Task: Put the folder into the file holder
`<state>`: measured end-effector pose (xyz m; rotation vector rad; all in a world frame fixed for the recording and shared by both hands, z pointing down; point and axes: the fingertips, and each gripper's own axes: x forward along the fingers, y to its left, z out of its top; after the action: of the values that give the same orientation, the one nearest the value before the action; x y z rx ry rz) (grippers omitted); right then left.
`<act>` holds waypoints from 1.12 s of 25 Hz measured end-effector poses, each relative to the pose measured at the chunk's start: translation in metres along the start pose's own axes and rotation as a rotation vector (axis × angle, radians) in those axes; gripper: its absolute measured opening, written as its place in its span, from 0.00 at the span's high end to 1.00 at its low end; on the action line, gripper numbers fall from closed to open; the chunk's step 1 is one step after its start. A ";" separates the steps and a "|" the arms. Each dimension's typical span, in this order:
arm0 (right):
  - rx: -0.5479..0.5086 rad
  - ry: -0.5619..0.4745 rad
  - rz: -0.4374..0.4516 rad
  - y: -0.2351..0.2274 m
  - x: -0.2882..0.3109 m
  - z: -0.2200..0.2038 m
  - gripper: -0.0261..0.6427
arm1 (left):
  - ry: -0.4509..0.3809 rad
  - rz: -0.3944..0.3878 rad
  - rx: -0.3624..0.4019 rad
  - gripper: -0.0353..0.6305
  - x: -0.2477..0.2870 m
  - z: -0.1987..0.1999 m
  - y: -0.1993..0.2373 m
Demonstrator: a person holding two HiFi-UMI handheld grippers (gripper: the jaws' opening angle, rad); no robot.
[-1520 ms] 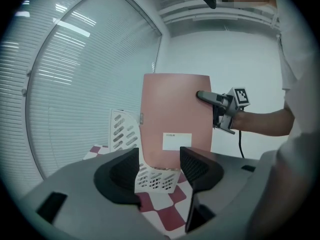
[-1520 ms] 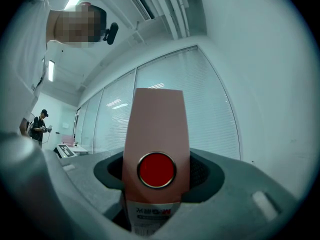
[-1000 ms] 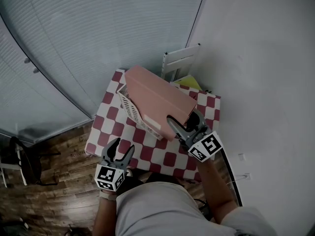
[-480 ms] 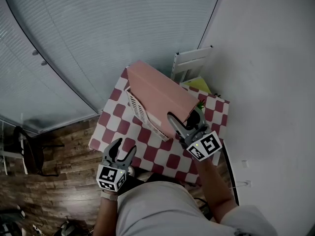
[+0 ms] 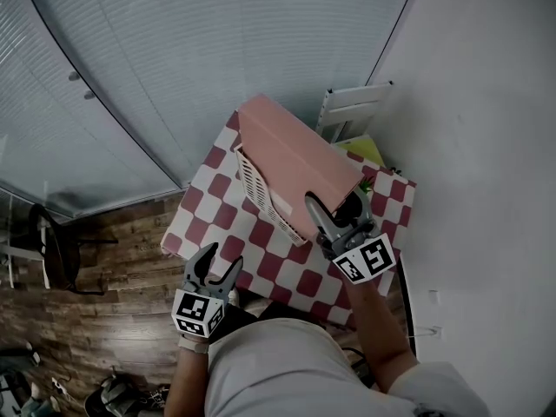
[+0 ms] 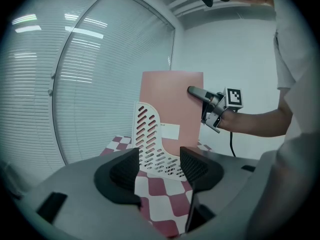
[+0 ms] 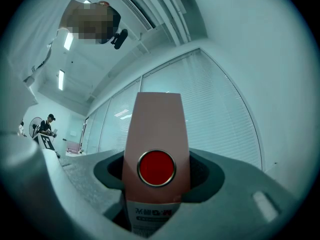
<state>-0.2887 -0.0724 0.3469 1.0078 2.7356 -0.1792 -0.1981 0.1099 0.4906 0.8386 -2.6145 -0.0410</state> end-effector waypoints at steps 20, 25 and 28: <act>-0.001 0.018 -0.010 0.010 -0.013 -0.055 0.56 | 0.046 0.044 -0.043 0.58 -0.009 -0.025 0.000; -0.009 0.036 -0.008 0.012 -0.016 -0.071 0.56 | 0.051 0.057 -0.057 0.58 -0.014 -0.032 -0.001; -0.010 0.055 -0.008 0.012 -0.019 -0.081 0.56 | 0.055 0.066 -0.064 0.58 -0.018 -0.037 -0.002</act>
<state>-0.2803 -0.0598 0.4299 1.0137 2.7876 -0.1403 -0.1701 0.1217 0.5182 0.7207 -2.5728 -0.0821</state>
